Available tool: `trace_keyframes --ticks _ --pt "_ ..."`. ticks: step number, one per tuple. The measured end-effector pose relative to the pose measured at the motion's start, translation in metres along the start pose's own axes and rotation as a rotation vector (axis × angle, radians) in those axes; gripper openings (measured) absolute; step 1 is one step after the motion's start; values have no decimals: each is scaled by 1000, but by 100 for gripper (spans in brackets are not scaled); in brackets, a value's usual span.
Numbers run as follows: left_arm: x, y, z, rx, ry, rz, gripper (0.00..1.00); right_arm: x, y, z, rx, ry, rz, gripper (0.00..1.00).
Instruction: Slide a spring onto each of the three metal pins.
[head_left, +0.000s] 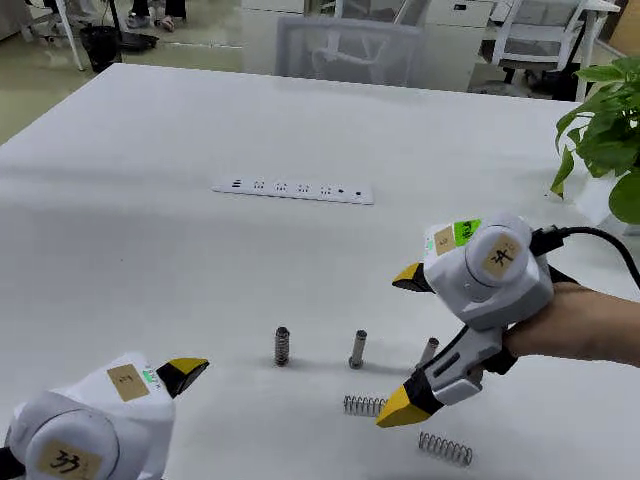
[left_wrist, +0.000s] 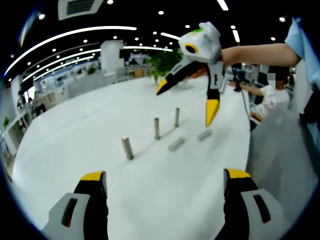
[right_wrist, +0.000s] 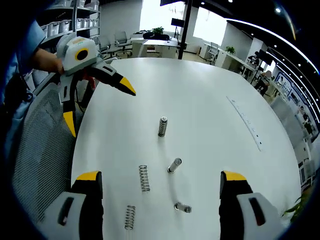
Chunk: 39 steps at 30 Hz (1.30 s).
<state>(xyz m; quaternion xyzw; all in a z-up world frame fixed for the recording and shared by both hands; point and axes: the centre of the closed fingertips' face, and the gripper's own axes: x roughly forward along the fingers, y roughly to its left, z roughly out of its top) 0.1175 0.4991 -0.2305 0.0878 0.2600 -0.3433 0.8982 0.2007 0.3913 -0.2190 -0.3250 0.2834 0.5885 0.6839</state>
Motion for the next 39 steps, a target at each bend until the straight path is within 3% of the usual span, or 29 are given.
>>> trace_keyframes --ticks 6,16,29,39 --pt "8 -3 -1 15 9 -18 97 -16 5 -26 69 -12 -41 99" --pt "16 -3 -4 34 23 -40 95 -35 17 -53 174 -57 -116 98" --pt "26 -3 2 80 4 -58 88 -53 28 -76 312 -135 -203 97" --pt "42 -10 4 124 29 -110 86 -62 36 -93 387 -158 -240 96"
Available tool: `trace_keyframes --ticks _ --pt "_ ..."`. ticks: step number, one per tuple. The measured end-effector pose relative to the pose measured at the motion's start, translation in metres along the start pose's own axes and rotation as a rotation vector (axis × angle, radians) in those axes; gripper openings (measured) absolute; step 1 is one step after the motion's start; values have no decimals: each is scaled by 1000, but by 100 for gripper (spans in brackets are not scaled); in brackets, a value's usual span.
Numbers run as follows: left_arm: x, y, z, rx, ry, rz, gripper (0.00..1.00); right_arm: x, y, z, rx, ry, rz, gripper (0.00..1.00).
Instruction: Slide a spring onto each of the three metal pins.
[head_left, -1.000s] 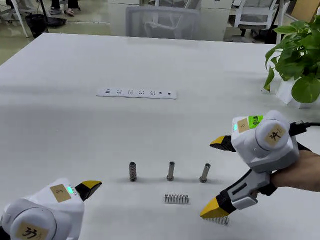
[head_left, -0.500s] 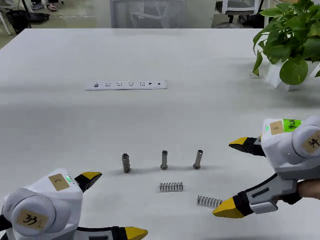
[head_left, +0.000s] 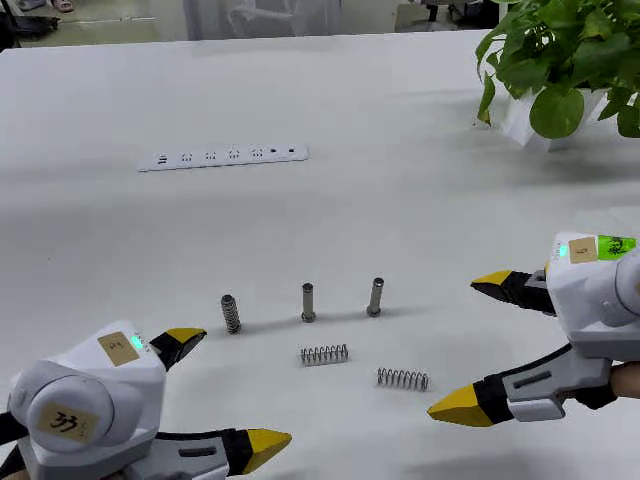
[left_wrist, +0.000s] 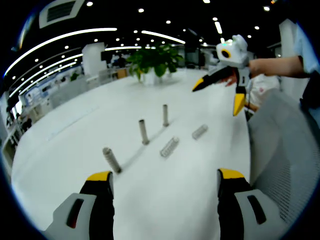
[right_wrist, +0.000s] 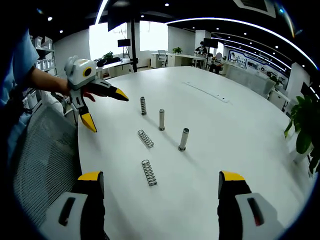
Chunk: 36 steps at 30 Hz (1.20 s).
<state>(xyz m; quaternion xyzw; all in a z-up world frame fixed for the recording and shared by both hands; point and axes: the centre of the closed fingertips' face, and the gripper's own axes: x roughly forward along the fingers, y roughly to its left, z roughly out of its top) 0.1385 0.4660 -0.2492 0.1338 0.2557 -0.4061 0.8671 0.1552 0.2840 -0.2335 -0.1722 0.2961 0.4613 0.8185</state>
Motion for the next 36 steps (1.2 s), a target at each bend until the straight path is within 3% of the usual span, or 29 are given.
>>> trace_keyframes --ticks 7,13,17,20,26,29,36 --pt "17 -1 5 65 18 -44 83 -5 2 -12 37 2 -10 95" --pt "33 -6 12 121 8 -87 77 -11 1 -19 59 5 -21 94" --pt "44 -8 14 118 5 -103 71 -15 2 -24 60 13 -27 93" --pt "50 -8 13 109 7 -119 59 -16 3 -28 61 22 -26 92" --pt "64 -10 11 84 5 -127 48 -21 5 -33 76 25 -26 91" --pt "72 -8 7 83 35 -116 47 -24 3 -34 84 20 -32 90" --pt "80 -9 5 89 54 -119 37 -26 6 -37 96 17 -34 90"
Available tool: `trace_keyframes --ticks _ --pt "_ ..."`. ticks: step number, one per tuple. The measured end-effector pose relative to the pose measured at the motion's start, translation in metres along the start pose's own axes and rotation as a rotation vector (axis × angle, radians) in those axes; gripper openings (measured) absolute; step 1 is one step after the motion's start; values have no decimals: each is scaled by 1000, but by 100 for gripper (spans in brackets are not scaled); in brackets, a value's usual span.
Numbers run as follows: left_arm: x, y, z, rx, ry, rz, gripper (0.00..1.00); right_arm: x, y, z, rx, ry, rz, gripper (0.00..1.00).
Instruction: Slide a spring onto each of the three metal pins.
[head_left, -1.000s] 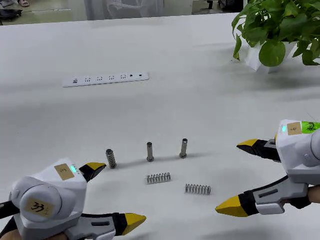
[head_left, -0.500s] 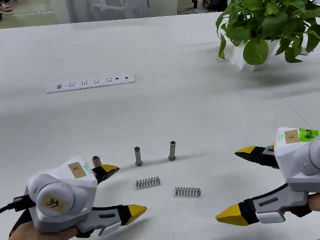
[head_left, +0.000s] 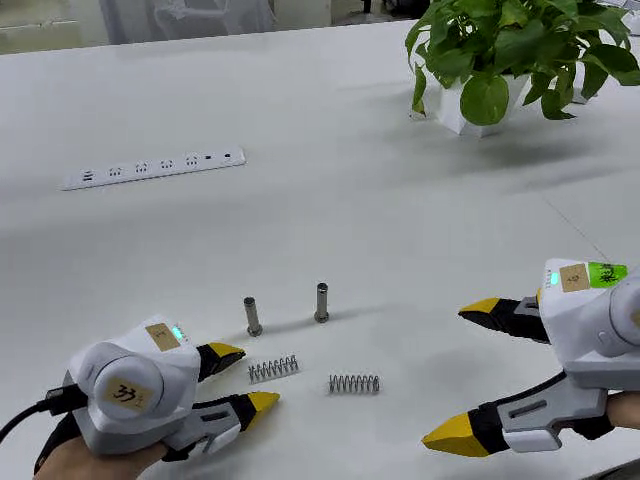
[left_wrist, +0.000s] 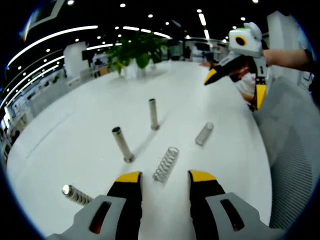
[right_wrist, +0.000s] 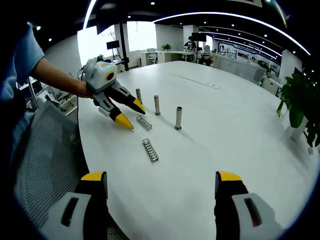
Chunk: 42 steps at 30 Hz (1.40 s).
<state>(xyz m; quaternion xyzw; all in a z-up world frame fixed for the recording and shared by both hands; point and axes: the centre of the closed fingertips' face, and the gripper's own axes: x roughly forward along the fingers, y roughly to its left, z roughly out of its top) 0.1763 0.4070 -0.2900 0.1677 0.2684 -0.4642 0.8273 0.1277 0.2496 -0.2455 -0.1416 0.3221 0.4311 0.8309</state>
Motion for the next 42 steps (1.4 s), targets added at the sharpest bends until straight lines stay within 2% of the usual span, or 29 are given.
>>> trace_keyframes --ticks 5,6,10,14,16,17,19,25,32,35,42 --pt "1 2 -2 18 28 1 28 -2 0 -3 5 0 -4 89" --pt "1 2 -4 26 41 0 28 -2 1 -3 6 -1 -5 89" --pt "3 3 -2 26 47 -8 27 -4 0 -3 5 0 -8 89" --pt "6 2 0 5 70 -22 25 -4 0 -5 -4 9 -10 88" --pt "6 -1 0 -2 94 -30 29 -5 1 -5 -6 11 -9 88" --pt "5 0 -1 17 111 -24 29 -5 2 -6 -10 14 -8 88" --pt "6 0 -1 14 136 -26 27 -4 3 -7 -9 17 -4 88" --pt "6 3 -2 30 175 -33 20 -4 5 -8 -13 19 0 87" --pt "6 5 -3 45 206 -29 16 -4 7 -10 -15 23 3 87" --pt "5 6 -4 48 236 -27 14 -4 8 -11 -14 23 4 86" --pt "6 3 -5 140 294 -64 12 -3 10 -10 -13 23 9 86"
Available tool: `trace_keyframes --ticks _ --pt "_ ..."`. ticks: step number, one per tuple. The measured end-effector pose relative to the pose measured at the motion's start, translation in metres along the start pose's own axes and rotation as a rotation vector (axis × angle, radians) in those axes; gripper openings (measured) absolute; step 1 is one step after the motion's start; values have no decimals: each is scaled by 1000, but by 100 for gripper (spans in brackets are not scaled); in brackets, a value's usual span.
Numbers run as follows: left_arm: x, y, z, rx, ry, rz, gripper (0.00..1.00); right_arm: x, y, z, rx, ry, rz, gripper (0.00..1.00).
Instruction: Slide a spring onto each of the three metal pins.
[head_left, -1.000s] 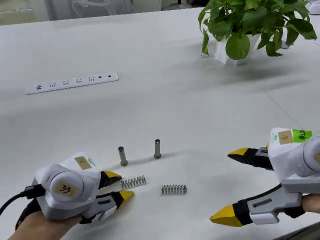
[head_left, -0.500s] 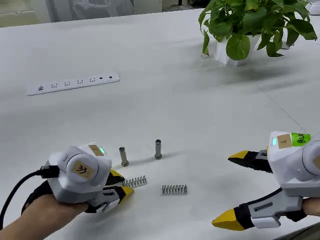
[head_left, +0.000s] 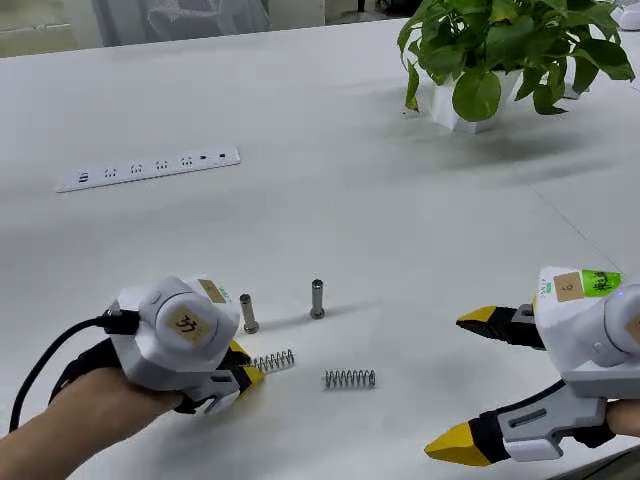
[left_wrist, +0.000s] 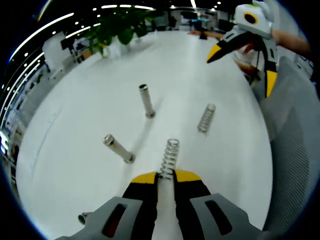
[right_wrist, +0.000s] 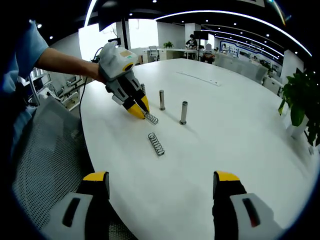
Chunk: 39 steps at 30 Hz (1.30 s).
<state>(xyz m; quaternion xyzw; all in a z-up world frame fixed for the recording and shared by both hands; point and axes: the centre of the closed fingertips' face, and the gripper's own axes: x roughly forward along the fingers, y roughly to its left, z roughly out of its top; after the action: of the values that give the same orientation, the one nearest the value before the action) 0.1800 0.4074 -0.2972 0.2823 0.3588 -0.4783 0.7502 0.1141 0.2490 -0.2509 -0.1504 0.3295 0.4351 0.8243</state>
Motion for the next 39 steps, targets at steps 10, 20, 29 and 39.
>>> trace_keyframes --ticks 10,20,29,39 --pt "0 -2 0 79 39 -37 11 1 3 0 2 -3 3 86" --pt "-1 0 -2 8 -8 -13 11 1 6 -1 16 -8 9 86" --pt "-13 -9 -1 -162 -114 3 11 4 9 4 12 -14 24 85" --pt "-37 -25 4 -315 -286 19 11 11 19 15 -25 -2 67 84"
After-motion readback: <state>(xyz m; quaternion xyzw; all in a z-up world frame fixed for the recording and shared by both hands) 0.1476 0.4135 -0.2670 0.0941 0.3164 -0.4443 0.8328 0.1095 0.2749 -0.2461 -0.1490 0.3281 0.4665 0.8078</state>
